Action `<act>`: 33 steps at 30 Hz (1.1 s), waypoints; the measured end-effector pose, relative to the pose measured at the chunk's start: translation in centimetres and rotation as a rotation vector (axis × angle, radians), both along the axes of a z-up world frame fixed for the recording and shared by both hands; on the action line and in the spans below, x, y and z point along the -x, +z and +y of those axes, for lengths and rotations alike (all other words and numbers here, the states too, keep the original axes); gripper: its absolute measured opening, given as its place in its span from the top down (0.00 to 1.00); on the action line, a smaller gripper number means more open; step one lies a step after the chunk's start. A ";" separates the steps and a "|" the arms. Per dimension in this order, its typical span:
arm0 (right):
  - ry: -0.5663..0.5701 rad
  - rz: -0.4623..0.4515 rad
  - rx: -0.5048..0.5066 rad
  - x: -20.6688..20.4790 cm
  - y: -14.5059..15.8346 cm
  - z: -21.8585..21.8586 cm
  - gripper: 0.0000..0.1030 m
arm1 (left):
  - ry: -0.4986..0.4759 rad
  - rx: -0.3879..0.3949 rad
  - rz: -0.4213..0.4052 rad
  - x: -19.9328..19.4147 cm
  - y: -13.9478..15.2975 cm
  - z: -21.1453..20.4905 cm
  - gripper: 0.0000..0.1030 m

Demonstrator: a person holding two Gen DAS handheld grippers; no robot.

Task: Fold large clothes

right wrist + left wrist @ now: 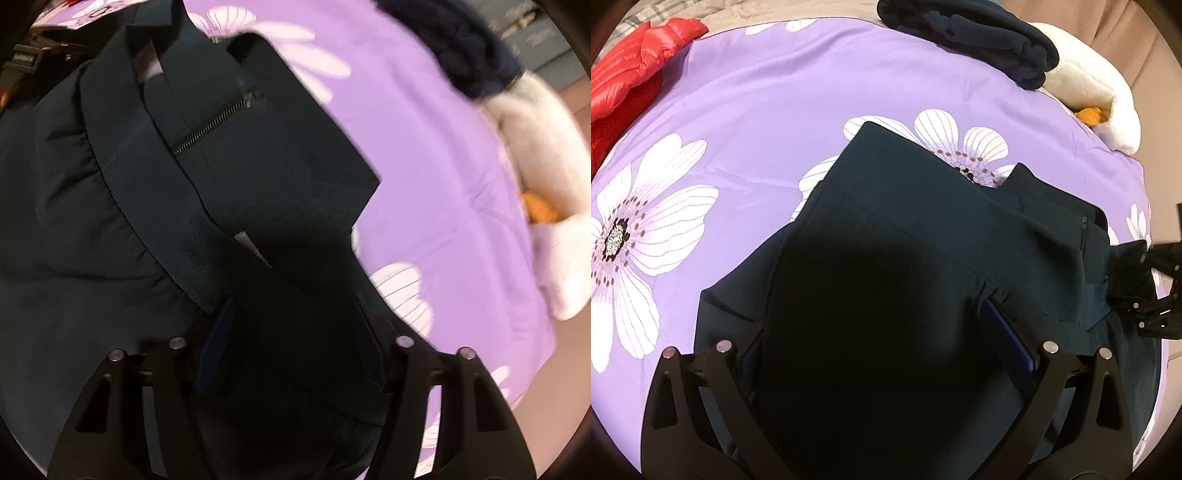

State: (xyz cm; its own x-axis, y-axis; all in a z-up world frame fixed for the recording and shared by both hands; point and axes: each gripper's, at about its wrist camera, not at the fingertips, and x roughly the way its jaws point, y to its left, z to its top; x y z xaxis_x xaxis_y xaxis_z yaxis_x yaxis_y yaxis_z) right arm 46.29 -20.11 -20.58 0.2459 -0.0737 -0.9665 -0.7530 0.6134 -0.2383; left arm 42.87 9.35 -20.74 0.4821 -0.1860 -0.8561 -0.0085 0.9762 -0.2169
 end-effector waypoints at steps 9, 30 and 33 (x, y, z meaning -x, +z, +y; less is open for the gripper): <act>0.066 -0.212 0.110 3.2 0.5 0.6 0.97 | 0.012 0.002 -0.017 0.5 -0.1 0.2 0.02; -0.194 -0.367 -0.336 5.1 8.1 -1.0 0.58 | -0.028 0.048 -0.114 1.6 2.9 -0.2 0.02; -0.031 -0.329 -0.307 6.7 6.7 4.2 0.58 | -0.155 0.040 -0.102 3.2 2.5 -2.9 0.02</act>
